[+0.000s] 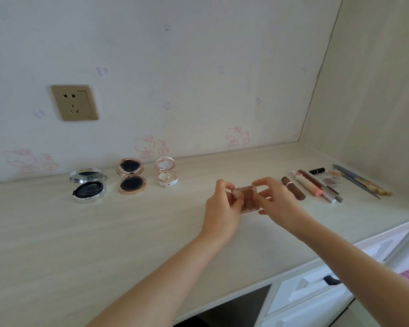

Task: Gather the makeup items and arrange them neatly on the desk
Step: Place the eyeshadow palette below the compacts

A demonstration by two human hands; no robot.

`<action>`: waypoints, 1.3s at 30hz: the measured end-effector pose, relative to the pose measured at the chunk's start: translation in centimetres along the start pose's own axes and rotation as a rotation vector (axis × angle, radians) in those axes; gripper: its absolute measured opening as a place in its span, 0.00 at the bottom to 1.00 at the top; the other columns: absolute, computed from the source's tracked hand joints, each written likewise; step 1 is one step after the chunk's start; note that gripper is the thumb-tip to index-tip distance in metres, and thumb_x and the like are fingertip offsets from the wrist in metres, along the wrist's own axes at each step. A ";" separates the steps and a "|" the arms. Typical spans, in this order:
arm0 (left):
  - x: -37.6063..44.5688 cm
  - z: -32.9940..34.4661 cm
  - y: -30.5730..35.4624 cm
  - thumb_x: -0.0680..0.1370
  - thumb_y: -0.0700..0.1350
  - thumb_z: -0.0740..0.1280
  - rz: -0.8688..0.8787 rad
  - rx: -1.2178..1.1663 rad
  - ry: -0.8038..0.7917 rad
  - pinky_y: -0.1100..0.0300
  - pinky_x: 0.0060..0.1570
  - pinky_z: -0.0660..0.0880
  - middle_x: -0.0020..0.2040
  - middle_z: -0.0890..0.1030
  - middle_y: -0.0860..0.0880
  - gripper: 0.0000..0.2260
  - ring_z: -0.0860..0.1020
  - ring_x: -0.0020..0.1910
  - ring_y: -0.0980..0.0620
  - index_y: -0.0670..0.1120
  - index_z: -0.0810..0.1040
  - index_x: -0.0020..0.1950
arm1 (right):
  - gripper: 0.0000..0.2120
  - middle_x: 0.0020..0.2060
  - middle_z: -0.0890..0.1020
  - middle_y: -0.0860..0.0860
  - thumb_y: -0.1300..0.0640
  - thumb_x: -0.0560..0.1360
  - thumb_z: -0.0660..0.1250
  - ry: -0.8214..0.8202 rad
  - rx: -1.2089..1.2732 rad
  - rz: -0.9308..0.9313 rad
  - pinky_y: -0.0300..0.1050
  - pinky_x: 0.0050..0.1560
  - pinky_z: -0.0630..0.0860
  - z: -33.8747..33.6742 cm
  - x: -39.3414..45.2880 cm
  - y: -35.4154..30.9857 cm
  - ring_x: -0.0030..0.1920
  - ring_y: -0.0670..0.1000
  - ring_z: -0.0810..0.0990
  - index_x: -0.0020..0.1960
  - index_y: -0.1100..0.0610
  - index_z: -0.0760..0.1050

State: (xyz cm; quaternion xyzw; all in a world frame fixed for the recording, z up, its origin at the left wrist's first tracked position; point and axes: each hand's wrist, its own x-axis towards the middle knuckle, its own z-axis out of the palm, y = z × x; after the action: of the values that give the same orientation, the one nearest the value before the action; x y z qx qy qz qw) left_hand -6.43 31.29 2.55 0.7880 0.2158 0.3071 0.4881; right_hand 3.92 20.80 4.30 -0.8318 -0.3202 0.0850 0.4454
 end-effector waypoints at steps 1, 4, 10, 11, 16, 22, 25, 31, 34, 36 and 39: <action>0.0 -0.8 0.0 0.77 0.42 0.67 -0.037 -0.060 0.022 0.72 0.37 0.71 0.41 0.80 0.54 0.09 0.79 0.40 0.57 0.50 0.69 0.54 | 0.14 0.43 0.81 0.49 0.61 0.77 0.63 -0.010 -0.022 -0.059 0.56 0.49 0.80 0.4 -0.3 -0.5 0.45 0.52 0.81 0.60 0.47 0.71; 0.0 -3.5 -0.1 0.76 0.41 0.69 -0.171 -0.230 0.074 0.59 0.49 0.77 0.47 0.82 0.48 0.11 0.81 0.47 0.49 0.47 0.73 0.56 | 0.19 0.43 0.79 0.44 0.63 0.77 0.62 -0.014 -0.083 -0.217 0.48 0.47 0.80 2.0 -1.3 -2.6 0.42 0.45 0.81 0.62 0.44 0.69; -1.6 -10.3 -0.5 0.75 0.39 0.70 -0.292 -0.536 0.055 0.59 0.45 0.81 0.47 0.84 0.42 0.06 0.83 0.44 0.49 0.41 0.79 0.51 | 0.18 0.47 0.79 0.42 0.62 0.75 0.65 -0.064 0.030 -0.249 0.41 0.40 0.81 6.1 -2.8 -6.7 0.37 0.41 0.82 0.61 0.45 0.72; -1.9 -11.4 -0.9 0.75 0.40 0.70 -0.309 -0.557 0.053 0.58 0.46 0.81 0.47 0.84 0.42 0.06 0.83 0.44 0.49 0.40 0.80 0.51 | 0.18 0.47 0.79 0.43 0.62 0.75 0.66 -0.083 0.062 -0.244 0.42 0.40 0.82 6.8 -3.0 -7.3 0.37 0.41 0.82 0.60 0.46 0.72; -3.7 -16.5 -3.0 0.77 0.40 0.66 -0.360 -0.590 0.084 0.54 0.48 0.80 0.44 0.85 0.43 0.06 0.84 0.44 0.48 0.40 0.81 0.51 | 0.17 0.44 0.79 0.47 0.64 0.74 0.67 -0.230 0.212 -0.161 0.52 0.44 0.82 11.0 -3.8 -9.8 0.37 0.49 0.83 0.58 0.48 0.74; -6.1 -20.8 -5.5 0.77 0.40 0.66 -0.406 -0.637 0.116 0.58 0.42 0.81 0.47 0.84 0.37 0.06 0.84 0.46 0.43 0.37 0.79 0.49 | 0.18 0.47 0.78 0.44 0.63 0.75 0.65 -0.335 0.151 -0.231 0.43 0.43 0.82 15.6 -4.9 -11.3 0.38 0.46 0.82 0.62 0.48 0.72; -7.0 -21.9 -6.5 0.75 0.41 0.67 -0.431 -0.705 0.124 0.56 0.45 0.81 0.49 0.83 0.36 0.07 0.83 0.48 0.41 0.37 0.76 0.48 | 0.20 0.53 0.74 0.45 0.62 0.76 0.63 -0.318 -0.008 -0.388 0.38 0.48 0.78 17.1 -5.3 -11.8 0.43 0.44 0.80 0.67 0.51 0.70; -7.2 -22.7 -7.5 0.75 0.40 0.67 -0.462 -0.902 0.156 0.53 0.43 0.81 0.49 0.83 0.35 0.05 0.83 0.48 0.38 0.37 0.75 0.45 | 0.23 0.61 0.65 0.46 0.54 0.76 0.67 -0.365 -0.214 -0.623 0.38 0.59 0.71 18.0 -5.6 -12.4 0.54 0.46 0.74 0.70 0.51 0.67; -6.9 -23.1 -7.8 0.78 0.40 0.64 -0.463 -0.975 0.135 0.53 0.42 0.81 0.51 0.82 0.34 0.07 0.83 0.49 0.38 0.36 0.75 0.49 | 0.25 0.64 0.64 0.47 0.48 0.75 0.68 -0.338 -0.267 -0.676 0.41 0.61 0.71 17.9 -5.8 -12.8 0.59 0.47 0.71 0.69 0.49 0.67; -6.8 -23.1 -7.7 0.78 0.41 0.64 -0.463 -1.008 0.100 0.52 0.42 0.81 0.53 0.81 0.35 0.09 0.83 0.48 0.39 0.36 0.75 0.54 | 0.25 0.65 0.64 0.48 0.48 0.75 0.69 -0.293 -0.309 -0.705 0.45 0.60 0.73 17.9 -6.0 -13.1 0.62 0.48 0.69 0.69 0.49 0.67; -6.8 -23.1 -7.5 0.78 0.43 0.63 -0.453 -1.024 0.040 0.49 0.48 0.80 0.56 0.79 0.35 0.15 0.81 0.51 0.37 0.36 0.73 0.61 | 0.24 0.64 0.67 0.48 0.50 0.74 0.70 -0.247 -0.311 -0.725 0.47 0.57 0.74 18.0 -6.1 -13.5 0.62 0.50 0.70 0.67 0.53 0.69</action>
State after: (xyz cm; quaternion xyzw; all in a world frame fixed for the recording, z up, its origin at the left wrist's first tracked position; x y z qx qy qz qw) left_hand -27.64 44.87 1.63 0.3782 0.2122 0.2752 0.8580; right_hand -14.66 34.84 3.56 -0.7060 -0.6526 -0.0275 0.2738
